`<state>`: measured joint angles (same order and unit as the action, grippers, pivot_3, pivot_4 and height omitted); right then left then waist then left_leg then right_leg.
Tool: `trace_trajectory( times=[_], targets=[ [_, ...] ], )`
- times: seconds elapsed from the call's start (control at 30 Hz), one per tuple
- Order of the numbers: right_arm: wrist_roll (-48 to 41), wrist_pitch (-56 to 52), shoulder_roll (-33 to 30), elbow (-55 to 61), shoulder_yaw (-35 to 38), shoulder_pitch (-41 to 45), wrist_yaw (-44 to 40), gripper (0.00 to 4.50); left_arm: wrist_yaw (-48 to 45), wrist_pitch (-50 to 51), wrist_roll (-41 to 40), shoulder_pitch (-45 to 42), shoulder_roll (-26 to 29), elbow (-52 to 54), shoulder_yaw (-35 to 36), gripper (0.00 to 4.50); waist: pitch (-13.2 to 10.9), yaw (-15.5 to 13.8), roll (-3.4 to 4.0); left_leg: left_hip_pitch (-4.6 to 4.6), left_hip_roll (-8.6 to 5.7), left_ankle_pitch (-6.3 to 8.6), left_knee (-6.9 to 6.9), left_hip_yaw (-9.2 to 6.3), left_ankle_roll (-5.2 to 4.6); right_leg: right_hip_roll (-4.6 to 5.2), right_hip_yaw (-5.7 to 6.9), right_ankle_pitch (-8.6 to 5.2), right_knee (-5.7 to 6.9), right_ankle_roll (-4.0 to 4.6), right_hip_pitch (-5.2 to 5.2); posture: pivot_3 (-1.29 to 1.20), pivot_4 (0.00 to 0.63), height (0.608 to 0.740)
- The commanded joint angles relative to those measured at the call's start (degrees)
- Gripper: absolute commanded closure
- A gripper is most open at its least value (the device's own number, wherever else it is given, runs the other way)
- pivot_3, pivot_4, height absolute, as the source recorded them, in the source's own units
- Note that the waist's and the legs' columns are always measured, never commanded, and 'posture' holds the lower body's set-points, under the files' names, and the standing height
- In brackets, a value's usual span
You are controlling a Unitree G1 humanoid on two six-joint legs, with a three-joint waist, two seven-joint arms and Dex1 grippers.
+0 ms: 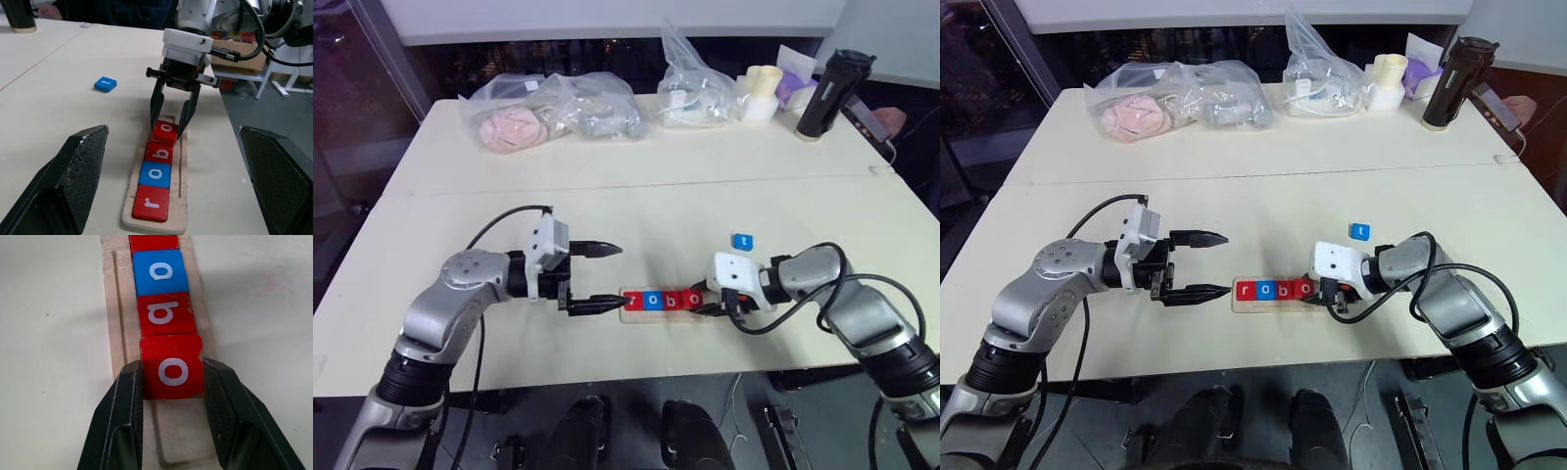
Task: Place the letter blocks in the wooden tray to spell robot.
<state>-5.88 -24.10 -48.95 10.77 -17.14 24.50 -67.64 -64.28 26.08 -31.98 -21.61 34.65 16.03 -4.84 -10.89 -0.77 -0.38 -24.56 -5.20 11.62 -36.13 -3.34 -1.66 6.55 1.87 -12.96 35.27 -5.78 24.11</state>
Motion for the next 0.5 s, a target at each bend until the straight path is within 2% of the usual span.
trace_trajectory(
  times=[0.03, 0.2, 0.23, 0.5],
  targets=[
    [0.58, 0.77, -0.05, 1.23, 0.17, 0.11, 0.00, 2.87, 0.34, -0.12, -0.77, -1.12, 0.03, 1.34, 0.88, 0.00, 0.00, -0.02, 0.00, 0.00, 0.00, 0.00, 0.00, 0.00, 0.00, 0.00, 0.00, 0.00, 0.00, 0.00, 0.00, 0.00, 0.150, 0.738],
    [1.20, 1.19, -0.01, 0.45, 0.35, 0.55, -0.05, 0.28, 0.56, -0.09, -0.84, -1.16, 0.01, 1.34, 0.81, 0.00, 0.00, 0.00, 0.00, 0.00, 0.00, 0.00, 0.00, 0.00, 0.00, 0.00, 0.00, 0.00, 0.00, 0.00, 0.00, 0.00, 0.150, 0.738],
    [1.27, 1.23, -0.08, 0.43, 0.45, 0.56, -0.14, 0.03, 0.60, -0.11, -0.84, -1.16, -0.02, 1.36, 0.79, 0.00, 0.00, 0.00, 0.00, 0.00, 0.00, 0.00, 0.00, 0.00, 0.00, 0.00, 0.00, 0.00, 0.00, 0.00, 0.00, 0.00, 0.150, 0.738],
    [-0.73, -1.80, -0.35, 2.72, 2.95, 1.68, -0.17, 0.03, 0.87, -0.20, -0.82, -1.00, -0.26, 1.49, 0.51, 0.00, 0.00, 0.00, 0.00, 0.00, 0.00, 0.00, -0.01, 0.00, 0.00, -0.01, 0.00, 0.01, 0.01, -0.01, 0.00, 0.00, 0.150, 0.738]
  ],
)
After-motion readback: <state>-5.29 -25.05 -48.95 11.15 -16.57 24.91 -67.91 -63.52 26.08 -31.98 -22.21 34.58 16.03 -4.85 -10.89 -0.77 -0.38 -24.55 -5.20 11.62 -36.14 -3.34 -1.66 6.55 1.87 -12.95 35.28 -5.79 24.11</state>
